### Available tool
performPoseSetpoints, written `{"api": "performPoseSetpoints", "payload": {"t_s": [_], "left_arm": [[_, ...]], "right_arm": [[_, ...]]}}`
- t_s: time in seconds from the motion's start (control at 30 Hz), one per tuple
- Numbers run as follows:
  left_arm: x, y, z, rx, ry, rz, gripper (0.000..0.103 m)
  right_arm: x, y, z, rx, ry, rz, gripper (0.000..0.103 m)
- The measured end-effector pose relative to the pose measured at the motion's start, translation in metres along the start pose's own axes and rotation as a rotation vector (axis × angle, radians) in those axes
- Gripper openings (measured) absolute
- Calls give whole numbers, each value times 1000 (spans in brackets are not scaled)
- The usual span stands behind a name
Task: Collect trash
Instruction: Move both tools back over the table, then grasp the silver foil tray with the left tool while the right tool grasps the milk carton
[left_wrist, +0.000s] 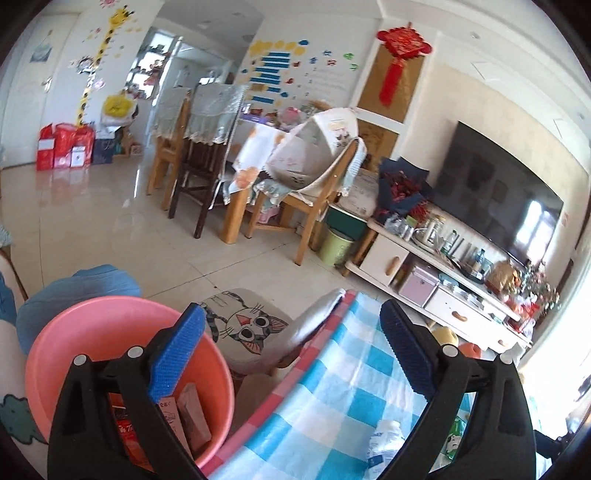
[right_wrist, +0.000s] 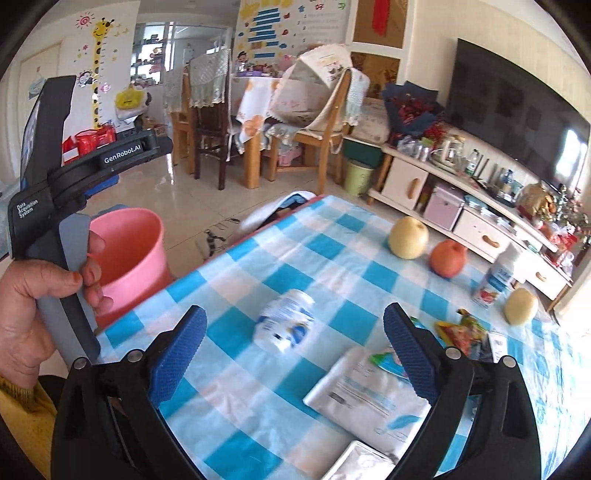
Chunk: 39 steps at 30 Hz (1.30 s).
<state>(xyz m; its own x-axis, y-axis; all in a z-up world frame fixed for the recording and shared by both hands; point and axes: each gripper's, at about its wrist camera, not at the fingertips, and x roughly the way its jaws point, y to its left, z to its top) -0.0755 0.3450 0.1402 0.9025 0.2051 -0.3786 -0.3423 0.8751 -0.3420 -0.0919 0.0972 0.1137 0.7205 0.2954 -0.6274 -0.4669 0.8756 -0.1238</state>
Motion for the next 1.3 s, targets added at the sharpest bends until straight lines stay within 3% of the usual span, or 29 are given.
{"api": "performPoseSetpoints", "payload": {"t_s": [0.1, 0.27, 0.47, 0.6, 0.87, 1.0, 1.17, 1.3], "left_arm": [[-3, -21, -6, 25, 6, -66, 96], [6, -59, -20, 140, 67, -106, 96], [4, -88, -37, 204, 95, -179, 96], [2, -101, -49, 226, 88, -192, 96], [4, -129, -70, 311, 119, -216, 96], [-4, -147, -84, 373, 139, -274, 96], [-16, -179, -114, 506, 207, -336, 96], [-32, -198, -143, 582, 288, -316, 96]], "right_arm": [[-6, -16, -6, 18, -13, -28, 96], [-19, -48, -9, 78, -52, -69, 98], [-32, -79, -15, 128, -83, -113, 98], [-40, -99, -19, 149, -97, -177, 98], [-49, -148, -30, 249, -89, -219, 98], [-50, -166, -37, 291, -71, -213, 98], [-51, -188, -47, 325, -40, -231, 98], [-51, -206, -56, 355, -16, -250, 98]]}}
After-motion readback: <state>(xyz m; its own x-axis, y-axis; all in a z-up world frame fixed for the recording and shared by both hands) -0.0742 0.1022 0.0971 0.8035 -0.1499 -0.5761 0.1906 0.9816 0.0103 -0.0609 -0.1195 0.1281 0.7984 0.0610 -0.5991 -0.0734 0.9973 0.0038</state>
